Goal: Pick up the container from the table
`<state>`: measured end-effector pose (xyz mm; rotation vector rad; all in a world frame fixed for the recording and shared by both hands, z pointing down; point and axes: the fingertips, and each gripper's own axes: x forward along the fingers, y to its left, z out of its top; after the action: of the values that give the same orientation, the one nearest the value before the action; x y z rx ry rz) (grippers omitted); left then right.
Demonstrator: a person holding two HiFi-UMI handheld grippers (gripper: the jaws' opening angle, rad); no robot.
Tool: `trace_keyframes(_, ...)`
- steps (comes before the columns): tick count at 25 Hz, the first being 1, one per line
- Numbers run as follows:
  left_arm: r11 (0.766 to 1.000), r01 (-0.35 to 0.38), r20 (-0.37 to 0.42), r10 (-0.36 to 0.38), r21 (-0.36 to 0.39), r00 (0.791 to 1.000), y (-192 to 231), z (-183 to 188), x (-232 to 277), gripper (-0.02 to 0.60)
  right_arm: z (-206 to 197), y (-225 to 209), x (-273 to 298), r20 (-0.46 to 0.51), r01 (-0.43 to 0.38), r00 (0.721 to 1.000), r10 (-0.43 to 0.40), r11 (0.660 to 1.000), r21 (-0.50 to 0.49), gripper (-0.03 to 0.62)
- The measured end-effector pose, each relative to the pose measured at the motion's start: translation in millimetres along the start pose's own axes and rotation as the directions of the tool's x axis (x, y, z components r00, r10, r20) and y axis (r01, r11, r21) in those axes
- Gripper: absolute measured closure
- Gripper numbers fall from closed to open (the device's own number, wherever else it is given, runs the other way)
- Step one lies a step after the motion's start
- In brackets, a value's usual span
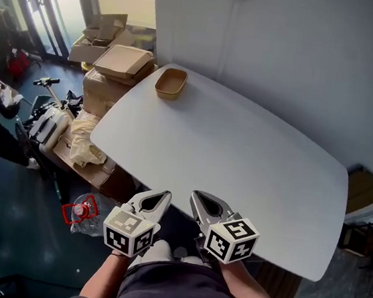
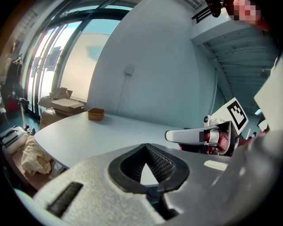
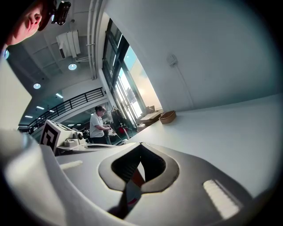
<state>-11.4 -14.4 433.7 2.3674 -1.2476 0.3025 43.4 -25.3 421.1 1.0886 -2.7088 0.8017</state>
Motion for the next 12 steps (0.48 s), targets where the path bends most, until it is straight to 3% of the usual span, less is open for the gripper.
trace_keyframes(12, 0.995, 0.095, 0.006, -0.095, 0.033, 0.995, 17, 36, 46, 0.581, 20, -29, 25, 0.012, 0.040, 0.999, -0.040, 0.999, 0.018, 0.597)
